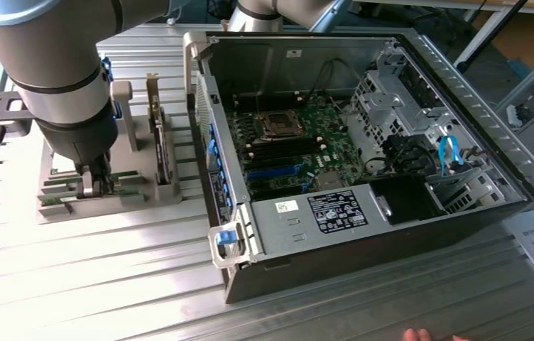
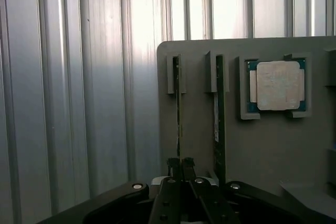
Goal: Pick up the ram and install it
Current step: 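Pick up the ram and move it above insertion slot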
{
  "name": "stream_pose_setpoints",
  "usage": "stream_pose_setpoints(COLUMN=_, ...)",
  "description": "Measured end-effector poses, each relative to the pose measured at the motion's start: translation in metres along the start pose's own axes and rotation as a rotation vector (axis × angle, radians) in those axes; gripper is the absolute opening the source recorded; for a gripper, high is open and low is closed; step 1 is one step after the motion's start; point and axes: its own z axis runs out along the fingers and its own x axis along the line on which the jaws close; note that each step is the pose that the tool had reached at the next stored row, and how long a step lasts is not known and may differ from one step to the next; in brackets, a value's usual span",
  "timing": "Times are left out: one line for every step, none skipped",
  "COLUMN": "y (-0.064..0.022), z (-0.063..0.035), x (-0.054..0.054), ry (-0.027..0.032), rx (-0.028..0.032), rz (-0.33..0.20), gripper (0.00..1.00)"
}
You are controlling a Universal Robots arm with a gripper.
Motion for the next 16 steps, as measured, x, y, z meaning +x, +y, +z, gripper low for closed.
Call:
stream_pose_setpoints(y=0.0000, z=-0.0017, x=0.000, ry=0.0000, rx=0.0000, rz=0.000, gripper=0.12)
stream_pose_setpoints(y=0.0000, z=-0.0033, x=0.000, ry=0.0000, rx=0.0000, rz=0.000, gripper=0.12)
stream_pose_setpoints(y=0.0000, z=-0.0048, x=0.000, ry=0.0000, rx=0.0000, rz=0.000, gripper=0.12)
stream_pose_setpoints(y=0.0000, z=-0.0065, x=0.000, ry=0.0000, rx=0.0001, rz=0.000, gripper=0.12)
stream_pose_setpoints(y=-0.0001, z=-0.0085, x=0.000, ry=-0.0001, rx=0.0001, rz=0.000, gripper=0.12)
stream_pose_setpoints(y=-0.0001, z=-0.0103, x=0.000, ry=0.0000, rx=0.0001, rz=0.000, gripper=0.12)
stream_pose_setpoints(y=0.0000, z=-0.0122, x=0.000, ry=0.0000, rx=0.0000, rz=0.000, gripper=0.12)
stream_pose_setpoints(y=0.0000, z=-0.0144, x=0.000, ry=0.0000, rx=0.0000, rz=0.000, gripper=0.12)
stream_pose_setpoints(y=0.0000, z=-0.0185, x=0.000, ry=0.0000, rx=0.0000, rz=0.000, gripper=0.12)
stream_pose_setpoints(y=0.0001, z=-0.0231, x=0.000, ry=0.0000, rx=0.0000, rz=0.000, gripper=0.12)
stream_pose_setpoints(y=0.0001, z=-0.0274, x=0.000, ry=0.0001, rx=0.0000, rz=0.000, gripper=0.12)
stream_pose_setpoints(y=0.0002, z=-0.0307, x=0.000, ry=0.0000, rx=0.0000, rz=0.000, gripper=0.12)
stream_pose_setpoints(y=0.0002, z=-0.0328, x=0.000, ry=-0.0001, rx=0.0001, rz=0.000, gripper=0.12)
stream_pose_setpoints(y=0.0002, z=-0.0352, x=0.000, ry=0.0000, rx=0.0000, rz=0.000, gripper=0.12)
stream_pose_setpoints(y=0.0002, z=-0.0374, x=0.000, ry=-0.0001, rx=0.0000, rz=0.000, gripper=0.12)
stream_pose_setpoints(y=0.0002, z=-0.0400, x=0.000, ry=0.0000, rx=0.0000, rz=0.000, gripper=0.12)
